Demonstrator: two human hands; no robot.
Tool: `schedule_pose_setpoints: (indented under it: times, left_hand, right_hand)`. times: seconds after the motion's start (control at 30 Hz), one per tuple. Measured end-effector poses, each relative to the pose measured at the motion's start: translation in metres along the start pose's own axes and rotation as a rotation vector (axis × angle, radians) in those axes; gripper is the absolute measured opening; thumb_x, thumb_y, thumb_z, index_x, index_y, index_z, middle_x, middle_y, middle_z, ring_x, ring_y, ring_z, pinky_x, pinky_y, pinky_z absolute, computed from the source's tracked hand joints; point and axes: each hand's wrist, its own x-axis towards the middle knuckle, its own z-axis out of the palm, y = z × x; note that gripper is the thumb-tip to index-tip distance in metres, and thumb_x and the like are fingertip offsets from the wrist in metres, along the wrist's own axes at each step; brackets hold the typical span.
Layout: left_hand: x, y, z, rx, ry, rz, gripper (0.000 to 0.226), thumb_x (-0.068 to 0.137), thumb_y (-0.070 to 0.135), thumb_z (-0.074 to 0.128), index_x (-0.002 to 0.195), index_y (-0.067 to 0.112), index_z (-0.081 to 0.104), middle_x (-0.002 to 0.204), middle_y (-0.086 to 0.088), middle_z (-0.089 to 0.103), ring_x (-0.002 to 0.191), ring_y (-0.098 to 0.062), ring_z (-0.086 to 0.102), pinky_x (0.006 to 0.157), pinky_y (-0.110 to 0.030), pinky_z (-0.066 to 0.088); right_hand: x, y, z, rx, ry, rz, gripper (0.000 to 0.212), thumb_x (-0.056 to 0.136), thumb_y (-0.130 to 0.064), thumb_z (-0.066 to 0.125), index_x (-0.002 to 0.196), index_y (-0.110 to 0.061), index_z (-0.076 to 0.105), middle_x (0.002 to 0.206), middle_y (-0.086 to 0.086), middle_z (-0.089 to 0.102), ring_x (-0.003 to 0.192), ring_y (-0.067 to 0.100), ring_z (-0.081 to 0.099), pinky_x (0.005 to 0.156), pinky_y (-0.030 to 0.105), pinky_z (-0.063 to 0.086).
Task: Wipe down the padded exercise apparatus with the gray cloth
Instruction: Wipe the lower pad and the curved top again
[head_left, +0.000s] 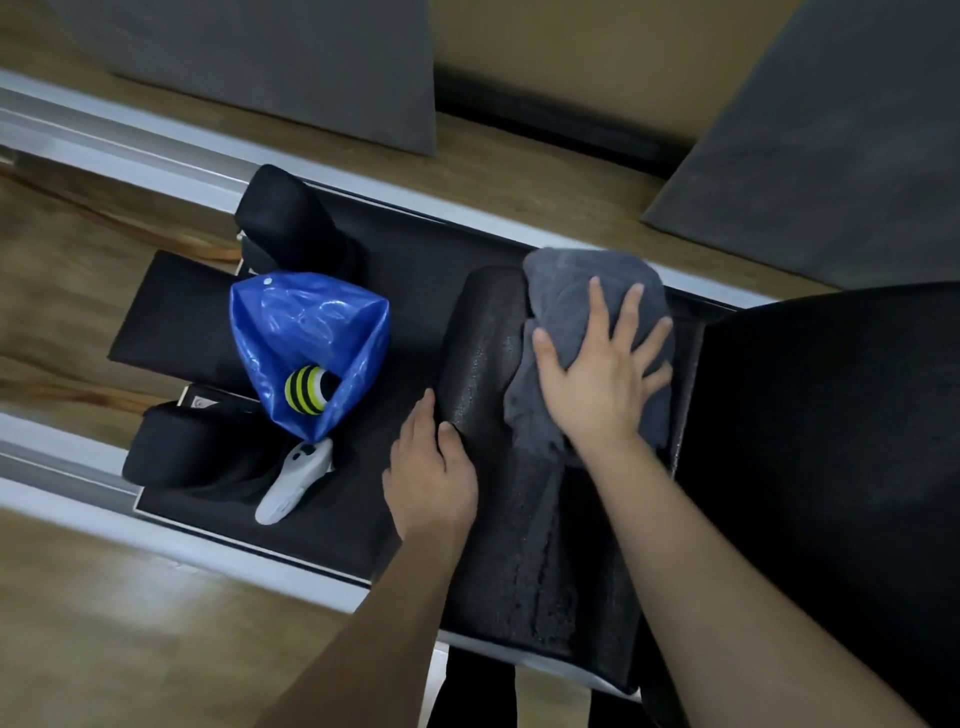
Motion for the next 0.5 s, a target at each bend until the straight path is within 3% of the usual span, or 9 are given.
schedule_pose_setpoints:
  times: [0.1,0.2,0.37,0.5]
  left_hand:
    - [0.0,0.0,-0.002,-0.028,-0.008,-0.004,0.054,0.097,0.038,0.032,0.151,0.038,0.038,0.155,0.01,0.043,0.142,-0.015,0.039,0.112,-0.043,0.03]
    - [0.002,-0.002,-0.004,-0.109,-0.009,-0.056,0.05,0.099,0.031,0.037,0.147,0.042,0.043,0.155,0.014,0.043,0.142,-0.012,0.038,0.114,-0.039,0.027]
    - [0.007,-0.002,-0.011,-0.249,-0.064,-0.16,0.051,0.099,0.021,0.043,0.14,0.049,0.049,0.151,0.02,0.044,0.141,-0.006,0.037,0.111,-0.028,0.024]
    - [0.006,-0.004,-0.011,-0.245,-0.065,-0.138,0.052,0.098,0.02,0.044,0.141,0.049,0.048,0.15,0.022,0.044,0.14,-0.004,0.038,0.107,-0.024,0.023]
  right_hand:
    - [0.015,0.0,-0.005,0.07,0.013,0.022,0.072,0.093,-0.062,0.044,0.155,-0.039,0.016,0.168,-0.002,-0.001,0.15,0.042,-0.009,0.114,0.071,0.008]
    - [-0.024,0.01,0.003,0.124,0.057,-0.027,0.066,0.092,-0.046,0.05,0.152,-0.037,0.025,0.168,-0.008,0.002,0.152,0.038,-0.007,0.117,0.065,0.008]
    - [-0.162,0.04,0.034,0.029,-0.023,-0.086,0.077,0.078,-0.051,0.043,0.152,-0.034,0.028,0.168,-0.006,0.007,0.153,0.038,0.001,0.117,0.064,0.017]
    - [-0.243,0.057,0.061,-0.035,-0.102,-0.093,0.089,0.065,-0.06,0.055,0.147,-0.038,0.033,0.163,-0.005,0.022,0.146,0.042,0.026,0.109,0.06,0.029]
